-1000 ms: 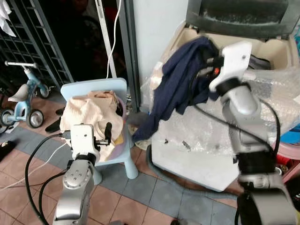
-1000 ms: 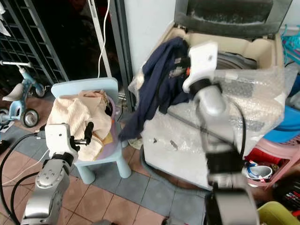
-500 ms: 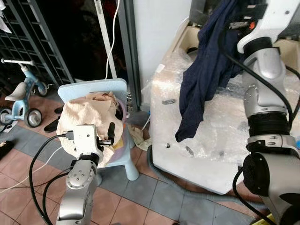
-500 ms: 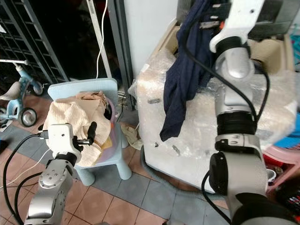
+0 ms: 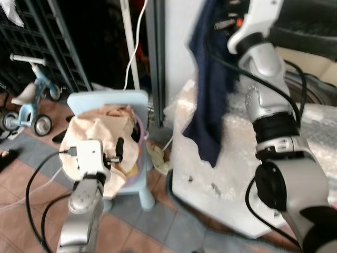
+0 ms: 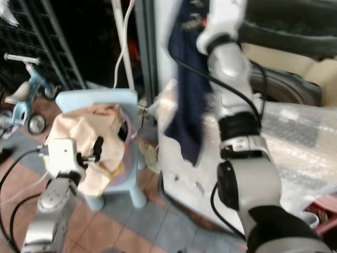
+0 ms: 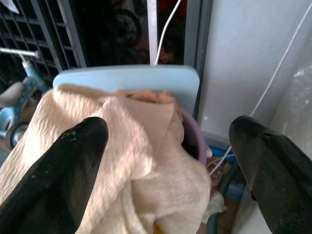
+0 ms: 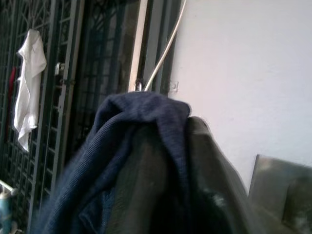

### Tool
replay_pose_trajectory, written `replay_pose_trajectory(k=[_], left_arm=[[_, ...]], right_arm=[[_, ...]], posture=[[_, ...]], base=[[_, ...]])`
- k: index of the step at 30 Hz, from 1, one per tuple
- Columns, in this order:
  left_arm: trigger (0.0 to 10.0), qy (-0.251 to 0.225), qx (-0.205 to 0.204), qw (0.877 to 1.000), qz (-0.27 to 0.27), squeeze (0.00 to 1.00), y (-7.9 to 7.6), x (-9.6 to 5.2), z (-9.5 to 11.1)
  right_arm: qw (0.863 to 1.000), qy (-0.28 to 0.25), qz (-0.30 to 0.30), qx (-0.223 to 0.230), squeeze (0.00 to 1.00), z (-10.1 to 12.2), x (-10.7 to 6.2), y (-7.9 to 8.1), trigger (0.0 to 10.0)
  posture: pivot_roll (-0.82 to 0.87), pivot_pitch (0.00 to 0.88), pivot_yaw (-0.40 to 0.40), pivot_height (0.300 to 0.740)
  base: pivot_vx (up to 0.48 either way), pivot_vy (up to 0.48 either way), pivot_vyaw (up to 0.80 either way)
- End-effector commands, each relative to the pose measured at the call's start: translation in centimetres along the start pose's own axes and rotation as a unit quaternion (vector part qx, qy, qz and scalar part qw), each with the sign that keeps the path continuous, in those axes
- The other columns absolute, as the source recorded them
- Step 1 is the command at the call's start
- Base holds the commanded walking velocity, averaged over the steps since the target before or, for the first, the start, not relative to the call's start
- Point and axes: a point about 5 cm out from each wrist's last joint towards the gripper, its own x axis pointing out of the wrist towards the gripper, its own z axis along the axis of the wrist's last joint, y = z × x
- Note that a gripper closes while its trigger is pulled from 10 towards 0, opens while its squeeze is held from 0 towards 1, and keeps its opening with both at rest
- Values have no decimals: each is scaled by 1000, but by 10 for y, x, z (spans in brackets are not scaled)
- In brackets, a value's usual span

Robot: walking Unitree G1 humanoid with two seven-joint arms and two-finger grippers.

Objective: Clothes washing

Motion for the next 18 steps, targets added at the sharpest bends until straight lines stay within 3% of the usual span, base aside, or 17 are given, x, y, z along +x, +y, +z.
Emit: replay_pose_trajectory(k=[1,3,4,6,9,11,13,14,18], left_arm=[[10000,2,-3,1000,-10,0,-5,0,-1],[10000,1,0,1000,-6,0,-6,0,0],[10000,1,1,1000,-6,0,-6,0,0],[10000,6,1,1000,-3,0,-5,1,-2],[10000,6,3,1000,0,0,-6,1,-2],[10000,7,4,1000,1,0,-5,1,-2],[10000,8,5,1000,1,0,-5,2,-2],[10000,9,7,1000,0,0,-4,3,-2],[10000,18,14,1000,16,0,-2,4,-4]], right_arm=[[993,-40,-109,0,0,20,2,-43,10000],[972,-81,-212,-56,0,44,0,-78,10000],[968,-82,-230,-65,0,46,-2,-84,10000],[961,-33,-259,-93,0,29,-10,-94,10000],[973,40,-214,-71,0,-15,-24,-77,10000],[978,64,-187,-63,0,-29,-29,-68,10000],[985,121,-121,-29,0,-59,-45,-46,10000],[985,148,-89,-19,1000,-71,-56,-36,10000],[983,167,-80,-11,1000,-79,-70,-33,10000]], posture=[[-43,0,14,740],[-42,0,11,740],[-42,0,11,740],[-41,0,5,740],[-38,0,4,740],[-40,0,7,740],[-44,0,11,740],[-46,0,13,740],[-49,0,18,740]], base=[[337,0,0],[0,0,0],[0,0,0],[0,0,0],[0,0,0],[0,0,0],[0,0,0],[0,0,0],[0,0,0]])
